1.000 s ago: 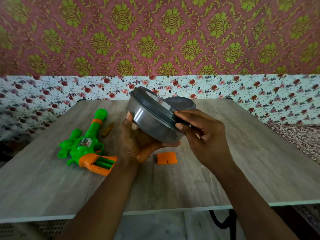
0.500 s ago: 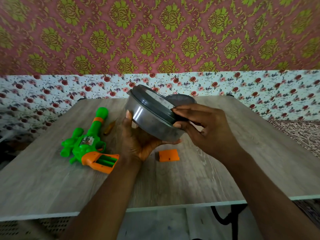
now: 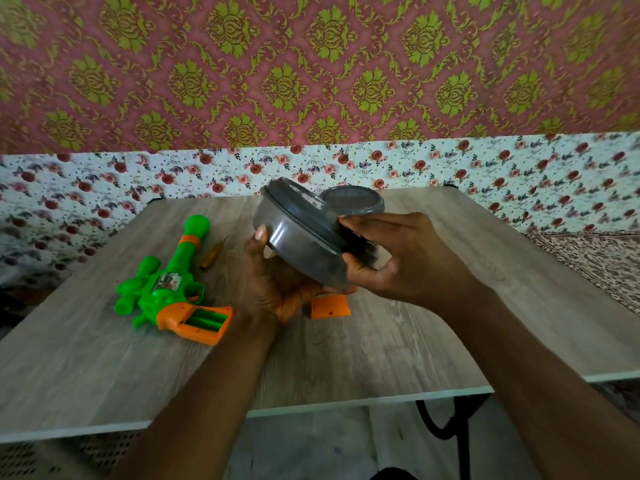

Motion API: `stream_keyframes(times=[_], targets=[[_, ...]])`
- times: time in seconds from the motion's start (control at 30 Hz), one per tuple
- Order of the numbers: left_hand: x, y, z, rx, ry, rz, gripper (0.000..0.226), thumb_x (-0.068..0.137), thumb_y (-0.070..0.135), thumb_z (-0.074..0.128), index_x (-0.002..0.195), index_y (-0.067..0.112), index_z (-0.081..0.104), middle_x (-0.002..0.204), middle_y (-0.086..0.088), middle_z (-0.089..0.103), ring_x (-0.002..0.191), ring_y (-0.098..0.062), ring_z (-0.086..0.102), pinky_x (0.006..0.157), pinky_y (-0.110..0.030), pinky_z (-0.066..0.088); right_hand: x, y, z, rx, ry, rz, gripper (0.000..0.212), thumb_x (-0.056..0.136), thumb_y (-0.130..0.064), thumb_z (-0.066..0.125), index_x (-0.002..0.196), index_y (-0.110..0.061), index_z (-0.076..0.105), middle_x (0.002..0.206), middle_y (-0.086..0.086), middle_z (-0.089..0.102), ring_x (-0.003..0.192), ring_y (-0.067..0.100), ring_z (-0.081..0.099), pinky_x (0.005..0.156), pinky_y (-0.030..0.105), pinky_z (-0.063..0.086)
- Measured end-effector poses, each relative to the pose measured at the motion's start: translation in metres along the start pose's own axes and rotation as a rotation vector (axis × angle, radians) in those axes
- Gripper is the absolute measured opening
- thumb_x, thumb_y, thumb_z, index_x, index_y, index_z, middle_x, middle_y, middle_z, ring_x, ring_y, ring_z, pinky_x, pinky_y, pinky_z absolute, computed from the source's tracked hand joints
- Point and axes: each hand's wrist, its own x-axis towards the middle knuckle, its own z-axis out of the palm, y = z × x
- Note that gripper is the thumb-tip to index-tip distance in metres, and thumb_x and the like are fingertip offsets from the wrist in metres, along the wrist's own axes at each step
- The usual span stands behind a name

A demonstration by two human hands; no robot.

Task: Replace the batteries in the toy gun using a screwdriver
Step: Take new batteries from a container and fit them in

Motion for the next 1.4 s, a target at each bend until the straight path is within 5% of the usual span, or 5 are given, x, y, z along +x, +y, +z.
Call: stream_keyframes(times=[0.43, 0.67, 0.97, 1.2, 1.4], targets=[[-0.002, -0.002, 0.001, 0.014, 0.089, -0.016, 0.079, 0.054, 0.060, 0.089, 0.120, 0.019, 0.076, 0.124, -0.020, 0.071, 0.111, -0.039, 0.071, 0.074, -0.056, 0.061, 0.001, 0.001, 0.006, -0.004, -0.059, 0.073, 0.026, 0.078, -0.019, 0.069, 0.098, -0.003, 0.073, 0.084, 0.005, 0.069, 0.069, 0.013, 0.055, 0.062, 0.030, 0.055], [-0.006, 0.000, 0.017, 0.020, 0.162, -0.026, 0.050, 0.088, 0.049, 0.041, 0.078, 0.028, 0.085, 0.090, -0.008, 0.080, 0.080, -0.028, 0.078, 0.055, -0.053, 0.061, 0.003, -0.002, 0.009, 0.026, 0.040, 0.150, 0.020, 0.069, -0.011, 0.071, 0.088, -0.004, 0.074, 0.070, -0.007, 0.054, 0.061, 0.005, 0.045, 0.062, 0.006, 0.039], [-0.003, 0.000, 0.009, 0.027, 0.035, -0.015, 0.052, 0.067, 0.056, 0.073, 0.108, 0.025, 0.082, 0.116, -0.015, 0.076, 0.105, -0.037, 0.074, 0.072, -0.063, 0.059, 0.012, 0.000, 0.006, 0.090, 0.077, 0.120, 0.025, 0.062, -0.004, 0.077, 0.086, 0.002, 0.075, 0.064, -0.005, 0.052, 0.060, -0.001, 0.045, 0.062, -0.002, 0.035], [0.001, -0.001, 0.004, 0.016, 0.034, -0.007, 0.056, 0.067, 0.056, 0.076, 0.113, 0.024, 0.080, 0.120, -0.017, 0.074, 0.108, -0.039, 0.072, 0.077, -0.069, 0.057, 0.012, 0.007, 0.008, 0.114, 0.082, 0.142, 0.028, 0.066, -0.015, 0.076, 0.089, 0.001, 0.076, 0.074, 0.014, 0.073, 0.062, 0.025, 0.071, 0.055, 0.039, 0.059], [0.001, -0.004, 0.006, 0.100, -0.007, 0.010, 0.062, 0.062, 0.061, 0.083, 0.114, 0.026, 0.080, 0.118, -0.008, 0.076, 0.108, -0.028, 0.074, 0.077, -0.050, 0.062, 0.022, 0.001, 0.014, 0.140, 0.081, 0.165, 0.027, 0.082, -0.021, 0.073, 0.099, 0.000, 0.076, 0.081, 0.013, 0.075, 0.068, 0.025, 0.071, 0.061, 0.041, 0.060]])
